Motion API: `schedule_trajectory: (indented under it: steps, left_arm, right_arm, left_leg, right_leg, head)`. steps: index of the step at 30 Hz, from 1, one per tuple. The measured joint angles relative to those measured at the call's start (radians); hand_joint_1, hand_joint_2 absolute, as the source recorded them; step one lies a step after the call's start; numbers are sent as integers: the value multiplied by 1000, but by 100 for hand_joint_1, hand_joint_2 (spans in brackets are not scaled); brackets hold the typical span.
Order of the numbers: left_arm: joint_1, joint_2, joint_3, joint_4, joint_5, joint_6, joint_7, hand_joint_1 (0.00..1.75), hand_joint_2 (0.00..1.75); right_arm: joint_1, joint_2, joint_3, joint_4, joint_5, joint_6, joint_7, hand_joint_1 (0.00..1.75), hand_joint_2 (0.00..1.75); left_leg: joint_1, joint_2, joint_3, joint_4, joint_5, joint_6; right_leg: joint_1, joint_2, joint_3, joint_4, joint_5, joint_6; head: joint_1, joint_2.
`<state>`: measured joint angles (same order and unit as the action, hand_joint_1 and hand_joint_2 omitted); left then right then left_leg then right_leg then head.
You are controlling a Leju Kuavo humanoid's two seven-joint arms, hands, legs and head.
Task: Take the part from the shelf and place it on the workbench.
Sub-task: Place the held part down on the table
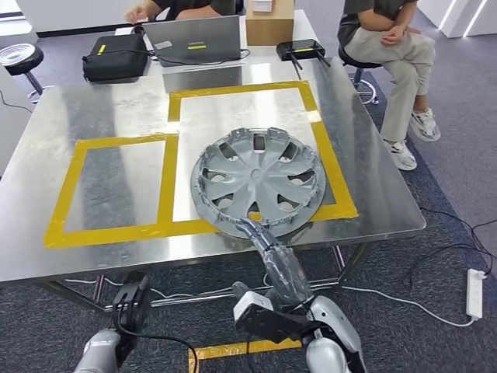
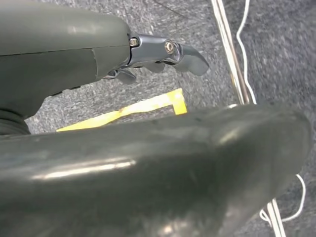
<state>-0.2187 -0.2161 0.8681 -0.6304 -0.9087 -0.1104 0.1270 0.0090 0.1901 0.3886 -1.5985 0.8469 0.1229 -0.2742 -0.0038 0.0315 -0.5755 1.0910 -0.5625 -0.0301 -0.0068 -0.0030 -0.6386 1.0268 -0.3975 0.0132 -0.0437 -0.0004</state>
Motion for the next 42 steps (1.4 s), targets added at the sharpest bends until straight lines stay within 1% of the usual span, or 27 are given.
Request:
schedule_trajectory:
  steps: [2,3,4,6,8,10,12,13,14,16,17,18,19,20,22,24,26,28,29,32,33,34,35,37,38,40,42]
  left_arm:
    - [2,0,2,-1,0,-3,0,0,0]
    - [2,-1,3,-1,0,-4,0,0,0]
    - [3,-1,3,-1,-1,-4,1,0,0]
    - [2,-1,4,-5,-3,-6,4,0,0]
    - [-1,-4,4,-10,-6,-7,7,0,0]
    - [-1,-7,4,-14,-11,-7,13,0,0]
    - [-1,-14,3,-18,-16,-8,18,0,0]
    - [-2,-17,3,-20,-17,-8,20,0,0]
    - [-3,-20,4,-22,-18,-8,20,0,0]
    - [-1,-21,4,-28,-20,-9,21,0,0]
    - [1,-20,5,-30,-21,-9,22,0,0]
    - [4,-20,5,-33,-24,-8,22,0,0]
    - [6,-20,5,-36,-27,-8,23,0,0]
    - [6,-21,5,-40,-30,-8,23,0,0]
    - [6,-25,5,-48,-35,-10,23,0,0]
    - [4,-31,4,-55,-38,-12,23,0,0]
    - [3,-36,4,-59,-41,-13,23,0,0]
    - [5,-35,5,-60,-45,-15,24,0,0]
    - [7,-35,5,-60,-47,-17,24,0,0]
    - [8,-30,5,-60,-53,-25,23,0,0]
    - [8,-26,5,-59,-55,-27,22,0,0]
    - [9,-22,5,-59,-56,-29,20,0,0]
    - [9,-16,5,-58,-56,-29,18,0,0]
    - [7,-9,4,-57,-56,-29,16,0,0]
    - [4,-8,3,-56,-56,-29,16,0,0]
    - [-2,-6,2,-54,-56,-29,15,0,0]
    - [-1,-3,2,-52,-56,-29,14,0,0]
  right_arm:
    - [19,-2,8,-4,-13,1,-4,0,0]
    - [26,-3,10,-4,-22,4,-4,0,0]
    - [34,-5,10,-4,-36,9,-2,0,0]
    - [49,-10,12,0,-68,17,2,0,0]
    - [61,-15,15,8,-91,16,3,0,0]
    - [69,-21,22,17,-107,8,4,0,0]
    - [80,-28,27,24,-125,1,6,0,0]
    - [86,-32,27,27,-134,-2,8,0,0]
    - [91,-35,27,30,-142,-4,9,0,0]
    - [95,-39,28,33,-158,-7,12,0,0]
    - [96,-40,28,34,-164,-10,17,0,0]
    - [97,-41,27,35,-167,-15,22,0,0]
    - [99,-42,27,36,-167,-22,28,0,0]
    - [101,-43,26,38,-165,-28,33,0,0]
    - [103,-46,24,39,-155,-37,37,0,0]
    - [105,-48,24,39,-136,-46,38,0,0]
    - [107,-51,23,41,-110,-57,39,0,0]
    - [109,-54,24,44,-86,-69,40,0,0]
    - [110,-54,24,46,-78,-73,41,0,0]
    - [111,-55,26,50,-64,-82,40,0,0]
    - [112,-56,26,51,-59,-84,41,0,0]
    - [112,-56,27,53,-55,-85,41,0,0]
    - [112,-56,27,55,-52,-87,41,0,0]
    - [111,-57,27,57,-47,-89,42,0,0]
    - [111,-58,27,57,-45,-91,42,0,0]
    - [110,-59,27,57,-43,-93,42,0,0]
    - [110,-60,28,57,-42,-94,43,0,0]
  left_leg:
    - [2,-20,-47,128,-75,-2]
    - [3,-23,-59,166,-89,-2]
    - [3,-24,-54,170,-82,-1]
    - [7,-40,9,76,-27,1]
    - [12,-82,85,-49,10,3]
    - [12,-109,106,-94,15,8]
    - [12,-93,95,-93,31,21]
    - [11,-81,88,-93,42,30]
    - [12,-68,80,-96,54,38]
    - [8,-44,56,-97,77,48]
    - [6,-32,41,-96,88,49]
    - [5,-23,26,-96,98,48]
    - [3,-18,11,-96,108,46]
    - [2,-15,-4,-95,119,44]
    - [0,-15,-29,-95,141,40]
    - [-2,-22,-43,-94,162,34]
    - [0,-34,-48,-98,182,24]
    - [4,-44,-56,-97,182,11]
    - [5,-46,-65,-80,157,4]
    - [12,-45,-120,78,25,-16]
    - [15,-45,-135,137,3,-22]
    - [19,-44,-138,173,4,-29]
    - [23,-42,-125,176,26,-35]
    - [33,-18,-48,87,82,-53]
    - [36,1,2,18,91,-60]
    - [36,27,61,-76,74,-47]
    - [29,16,58,-92,67,-13]
  right_leg:
    - [-1,20,-20,0,16,-6]
    - [-1,31,-31,0,25,-5]
    - [-2,42,-42,0,34,-3]
    - [-5,67,-65,0,55,5]
    - [-6,89,-84,0,78,18]
    - [-5,109,-92,-8,102,32]
    - [-7,122,-92,-24,125,46]
    - [-6,109,-97,-22,115,51]
    - [-5,86,-106,0,82,55]
    - [-2,30,-137,116,-30,59]
    - [-3,17,-150,191,-77,62]
    - [-3,11,-156,253,-99,63]
    - [-2,9,-147,287,-98,63]
    - [-2,10,-121,286,-79,60]
    - [1,26,-14,181,-56,45]
    - [3,46,99,33,-83,32]
    - [7,46,136,-30,-101,28]
    - [5,32,127,-36,-84,16]
    - [2,24,121,-39,-73,9]
    - [-3,2,87,-42,-40,1]
    - [-5,-6,72,-41,-29,3]
    - [-6,-15,58,-41,-19,6]
    - [-10,-24,44,-39,-10,11]
    - [-16,-42,19,-30,6,24]
    - [-18,-51,8,-22,10,32]
    - [-16,-70,-4,-8,19,48]
    - [-19,-89,-4,-10,33,62]
  head:
    - [-1,0]
    - [-1,0]
    - [-1,0]
    - [-1,0]
    - [-2,0]
    - [-5,0]
    - [-8,0]
    - [-6,0]
    - [-2,0]
    - [5,0]
    - [6,0]
    - [7,0]
    - [6,0]
    - [6,0]
    - [6,0]
    - [5,0]
    - [7,0]
    - [8,0]
    - [5,0]
    - [-4,0]
    - [-4,0]
    - [-4,0]
    - [-4,0]
    - [-4,0]
    - [-8,0]
    - [-14,0]
    - [-15,0]
